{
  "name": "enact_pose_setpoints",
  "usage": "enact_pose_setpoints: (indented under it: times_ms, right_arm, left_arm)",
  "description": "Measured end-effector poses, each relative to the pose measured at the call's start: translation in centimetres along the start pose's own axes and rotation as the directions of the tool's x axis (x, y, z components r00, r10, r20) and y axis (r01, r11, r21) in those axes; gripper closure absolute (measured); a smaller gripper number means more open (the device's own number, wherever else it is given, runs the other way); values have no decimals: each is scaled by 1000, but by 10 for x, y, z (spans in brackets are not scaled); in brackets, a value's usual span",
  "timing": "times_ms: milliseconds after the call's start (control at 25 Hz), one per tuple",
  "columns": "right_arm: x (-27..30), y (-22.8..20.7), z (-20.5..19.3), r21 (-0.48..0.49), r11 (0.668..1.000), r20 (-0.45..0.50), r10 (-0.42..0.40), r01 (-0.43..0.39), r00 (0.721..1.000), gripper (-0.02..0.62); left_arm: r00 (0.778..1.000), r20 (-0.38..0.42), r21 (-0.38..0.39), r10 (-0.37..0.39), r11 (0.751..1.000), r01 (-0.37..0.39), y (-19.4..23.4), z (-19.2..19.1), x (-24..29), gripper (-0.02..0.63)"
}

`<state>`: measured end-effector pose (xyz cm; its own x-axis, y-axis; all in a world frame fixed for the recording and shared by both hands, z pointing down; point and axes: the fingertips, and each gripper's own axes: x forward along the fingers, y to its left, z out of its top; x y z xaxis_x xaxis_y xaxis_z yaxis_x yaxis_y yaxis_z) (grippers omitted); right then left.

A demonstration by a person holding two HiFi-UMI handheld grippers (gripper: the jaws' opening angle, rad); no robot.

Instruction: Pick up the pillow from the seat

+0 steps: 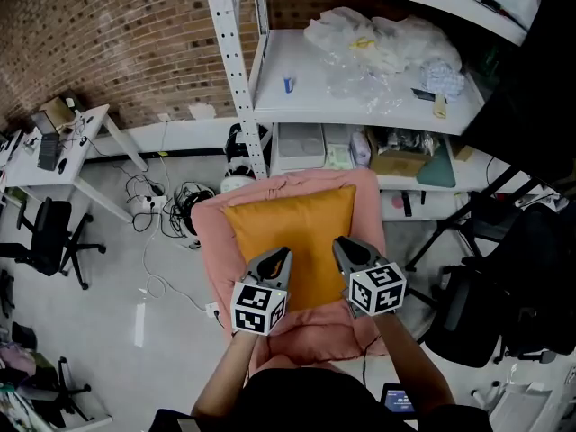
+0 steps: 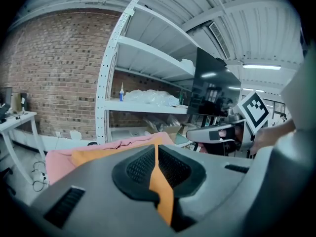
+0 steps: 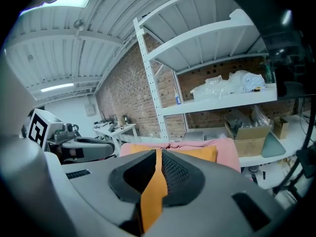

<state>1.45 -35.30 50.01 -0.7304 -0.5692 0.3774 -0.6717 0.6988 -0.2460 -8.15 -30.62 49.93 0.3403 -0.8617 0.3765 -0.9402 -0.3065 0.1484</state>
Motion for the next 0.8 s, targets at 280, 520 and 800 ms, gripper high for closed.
enact_pose_setpoints:
  times_ms: [280,520,800]
  right_arm:
    - [24,-5,-16,64,998,-54,18,-14,998,475]
    - [35,-13,-31,62,998,-55,12,-8,998,412]
    - [45,-25,-49,84,996,-87,-6,13,996,327]
  left_arm:
    - [999,-35,-69,-4,998,1,23,-17,9,526]
    - [999,-35,-119,-21,993,16,33,-29,19,416]
    - [998,-68,-162,-14,987,3,41,-49,25,301]
